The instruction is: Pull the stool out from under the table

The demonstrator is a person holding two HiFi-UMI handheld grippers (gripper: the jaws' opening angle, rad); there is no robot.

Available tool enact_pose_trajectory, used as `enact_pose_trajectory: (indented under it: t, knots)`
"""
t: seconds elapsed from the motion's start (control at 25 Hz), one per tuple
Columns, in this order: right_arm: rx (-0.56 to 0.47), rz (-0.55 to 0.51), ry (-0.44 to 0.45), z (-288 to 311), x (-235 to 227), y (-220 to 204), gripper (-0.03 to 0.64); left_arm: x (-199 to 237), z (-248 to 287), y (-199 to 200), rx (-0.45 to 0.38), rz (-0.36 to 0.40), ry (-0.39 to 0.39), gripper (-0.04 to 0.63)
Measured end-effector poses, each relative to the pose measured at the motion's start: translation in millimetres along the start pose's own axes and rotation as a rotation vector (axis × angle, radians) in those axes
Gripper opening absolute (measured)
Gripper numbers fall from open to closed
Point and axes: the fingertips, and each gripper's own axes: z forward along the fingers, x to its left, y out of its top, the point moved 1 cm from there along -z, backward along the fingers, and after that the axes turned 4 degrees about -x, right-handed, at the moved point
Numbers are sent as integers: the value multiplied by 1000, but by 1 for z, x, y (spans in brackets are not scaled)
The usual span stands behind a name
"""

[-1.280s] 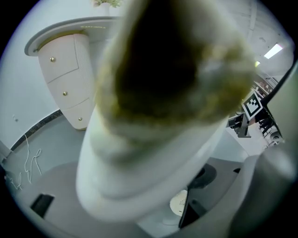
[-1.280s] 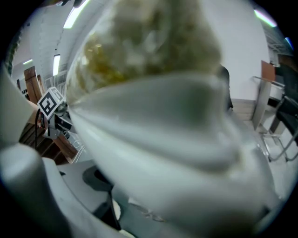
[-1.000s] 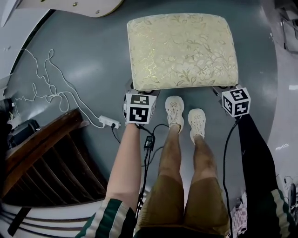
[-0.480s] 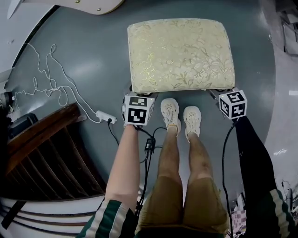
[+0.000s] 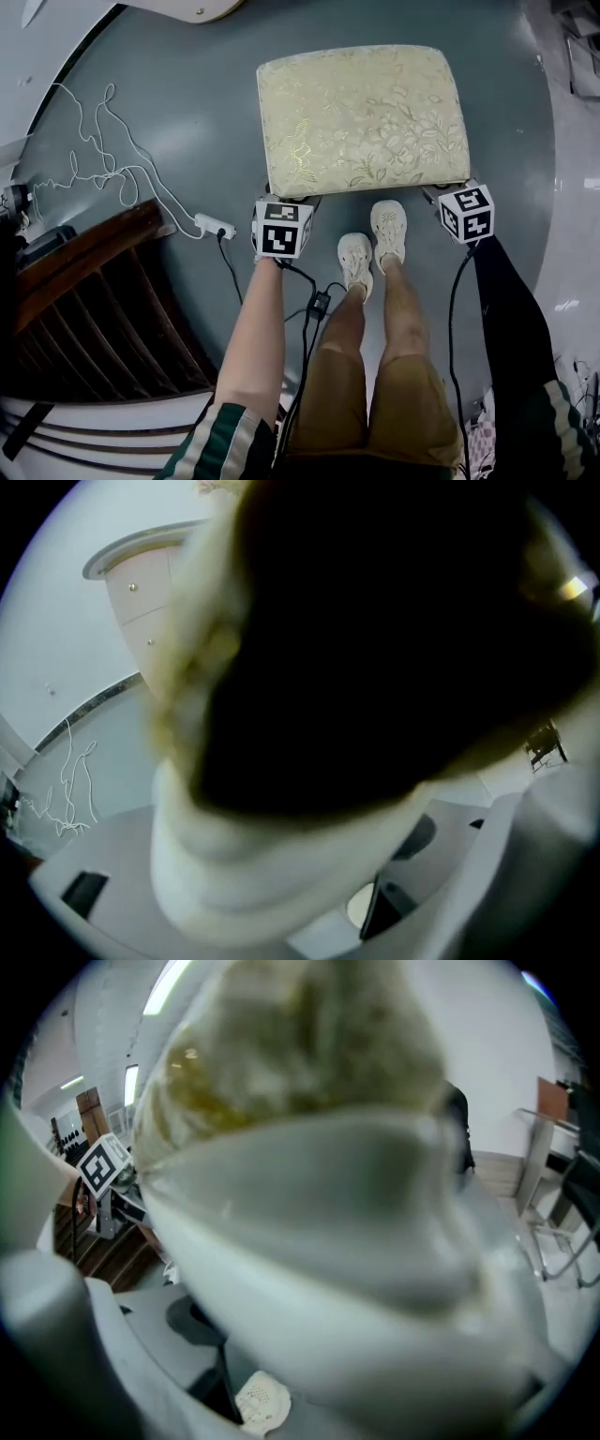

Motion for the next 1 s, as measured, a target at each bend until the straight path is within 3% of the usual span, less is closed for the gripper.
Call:
enact_pose_trajectory:
  t: [0.2,0.72,1.0]
  knots:
    - [33,-9,14,-3,0,-1,407,-5,-3,-7,19,-28,-5,388]
    - [18,29,-32,-8,3,0,407,1,0,3,30,18,-31,388]
    - [42,23,-24,-6,-1,1,407,-1,2,2,57,-1,-40,388]
